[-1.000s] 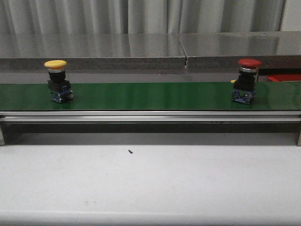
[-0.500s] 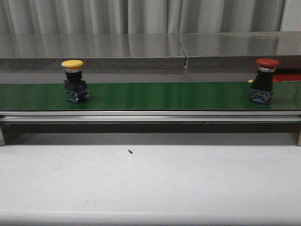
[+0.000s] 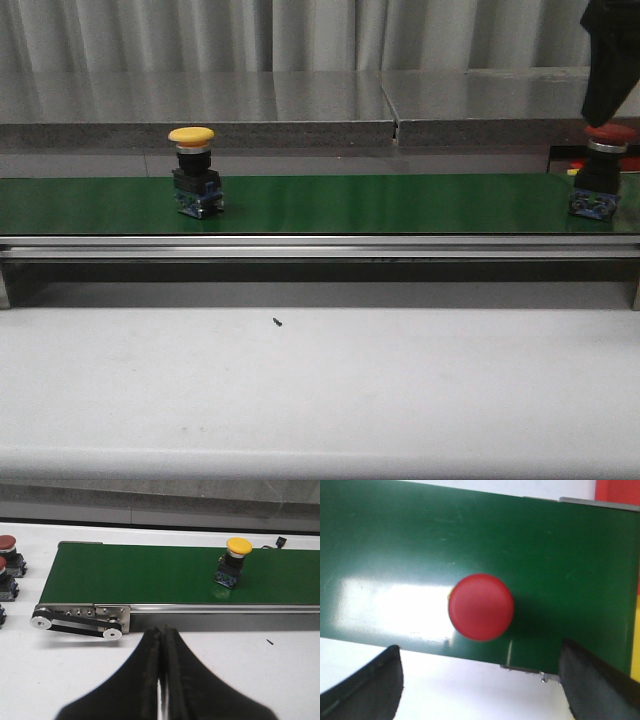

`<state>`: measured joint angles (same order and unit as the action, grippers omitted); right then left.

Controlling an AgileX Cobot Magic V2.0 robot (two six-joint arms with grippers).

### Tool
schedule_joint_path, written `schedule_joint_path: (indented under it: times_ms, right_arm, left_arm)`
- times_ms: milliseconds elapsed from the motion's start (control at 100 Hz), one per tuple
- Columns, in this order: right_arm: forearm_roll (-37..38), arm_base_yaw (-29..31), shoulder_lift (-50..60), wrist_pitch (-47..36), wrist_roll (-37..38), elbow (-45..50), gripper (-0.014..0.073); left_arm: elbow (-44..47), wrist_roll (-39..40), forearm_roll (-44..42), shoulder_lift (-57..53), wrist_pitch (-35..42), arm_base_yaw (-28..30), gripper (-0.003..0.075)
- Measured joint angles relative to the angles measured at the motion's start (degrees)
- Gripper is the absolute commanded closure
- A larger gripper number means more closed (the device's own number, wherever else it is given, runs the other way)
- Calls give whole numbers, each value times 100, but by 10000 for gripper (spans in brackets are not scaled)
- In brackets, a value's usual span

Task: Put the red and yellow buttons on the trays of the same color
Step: 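Carry the red button into the red tray and open the right gripper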

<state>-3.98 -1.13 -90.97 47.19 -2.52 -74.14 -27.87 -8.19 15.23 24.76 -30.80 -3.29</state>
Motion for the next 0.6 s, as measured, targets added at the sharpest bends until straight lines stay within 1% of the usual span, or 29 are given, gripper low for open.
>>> schedule_joint_path:
  times_ms: [170,220,290,340,360,410,460,510,600]
  right_arm:
    - [-12,61,-547,28,-18,-365,-28]
    - [-12,113,-700,28,-18,-447,-6]
    - [-12,192,-904,82,-32,-538,76]
    - [-12,258,-1041,149,-32,-605,191]
    - [-12,273,-1069,183,-32,-619,224]
    - [-12,334,-1143,224,-32,-651,352]
    - [-12,389,-1181,248,-32,-659,437]
    - [-15,429,-1181,294,-32,-689,476]
    - [-15,516,-1181,395,-32,-845,477]
  left_arm:
    - [0,0,0,0,0,0,739]
    - [0,0,0,0,0,0,739]
    - [0,0,0,0,0,0,739]
    - [0,0,0,0,0,0,739]
    - [0,0,0,0,0,0,739]
    - [0,0,0,0,0,0,739]
    - [0,0,0,0,0,0,739]
    - [0,0,0,0,0,0,739]
    - [0,0,0,0,0,0,739]
